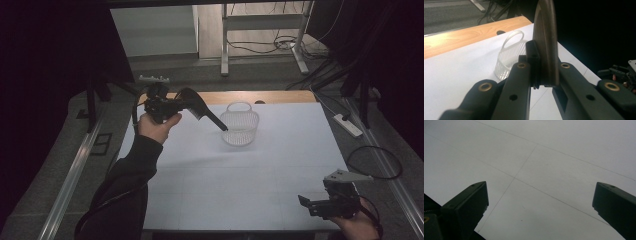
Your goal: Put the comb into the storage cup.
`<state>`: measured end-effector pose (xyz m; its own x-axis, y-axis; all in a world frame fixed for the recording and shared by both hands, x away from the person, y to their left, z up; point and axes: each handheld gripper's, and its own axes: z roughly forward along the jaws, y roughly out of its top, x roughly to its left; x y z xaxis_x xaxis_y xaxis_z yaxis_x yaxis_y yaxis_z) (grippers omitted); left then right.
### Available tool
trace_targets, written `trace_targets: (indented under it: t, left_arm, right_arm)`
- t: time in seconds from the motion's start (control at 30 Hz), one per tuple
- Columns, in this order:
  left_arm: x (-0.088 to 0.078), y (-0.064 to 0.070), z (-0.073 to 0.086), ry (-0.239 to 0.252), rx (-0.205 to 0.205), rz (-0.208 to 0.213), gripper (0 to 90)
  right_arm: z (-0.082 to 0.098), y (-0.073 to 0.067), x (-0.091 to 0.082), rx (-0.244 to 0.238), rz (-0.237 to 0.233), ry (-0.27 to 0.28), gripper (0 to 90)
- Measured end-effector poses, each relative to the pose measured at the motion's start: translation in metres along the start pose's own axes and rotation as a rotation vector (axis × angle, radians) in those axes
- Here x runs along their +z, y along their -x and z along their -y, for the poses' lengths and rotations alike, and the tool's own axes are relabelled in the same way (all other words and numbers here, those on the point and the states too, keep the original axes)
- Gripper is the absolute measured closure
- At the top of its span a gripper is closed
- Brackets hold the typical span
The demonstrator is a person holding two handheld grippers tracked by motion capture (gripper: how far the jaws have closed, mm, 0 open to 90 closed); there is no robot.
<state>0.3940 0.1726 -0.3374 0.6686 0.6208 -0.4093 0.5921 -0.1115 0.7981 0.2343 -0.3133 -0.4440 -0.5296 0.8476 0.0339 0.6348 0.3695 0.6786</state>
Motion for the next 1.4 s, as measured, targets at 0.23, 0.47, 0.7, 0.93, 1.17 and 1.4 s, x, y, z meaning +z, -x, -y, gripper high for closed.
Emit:
trace_targets:
  t: [0.23, 0.47, 0.7, 0.93, 1.17, 1.4]
  left_arm:
    - [0.005, -0.001, -0.004, 0.001, -0.001, -0.008, 86.6]
    - [0.012, -0.003, -0.009, 0.005, 0.003, -0.021, 86.5]
    - [0.022, -0.004, -0.013, 0.000, 0.005, -0.028, 86.5]
    - [0.031, -0.006, -0.015, 0.003, -0.002, -0.034, 86.6]
    - [0.041, -0.008, -0.016, 0.005, -0.004, -0.037, 86.6]
    - [0.054, -0.007, -0.019, 0.010, 0.006, -0.037, 86.5]
  right_arm:
    - [0.000, 0.000, 0.000, 0.000, -0.001, -0.001, 0.9]
    - [0.000, 0.001, 0.000, 0.002, -0.003, -0.001, 0.9]
    - [0.000, 0.000, 0.001, 0.000, -0.005, -0.007, 1.1]
    - [0.000, 0.000, 0.001, -0.007, -0.008, -0.013, 1.3]
    - [0.000, 0.000, 0.001, -0.009, -0.008, -0.015, 1.4]
    - [0.000, 0.000, 0.001, -0.010, -0.008, -0.014, 1.4]
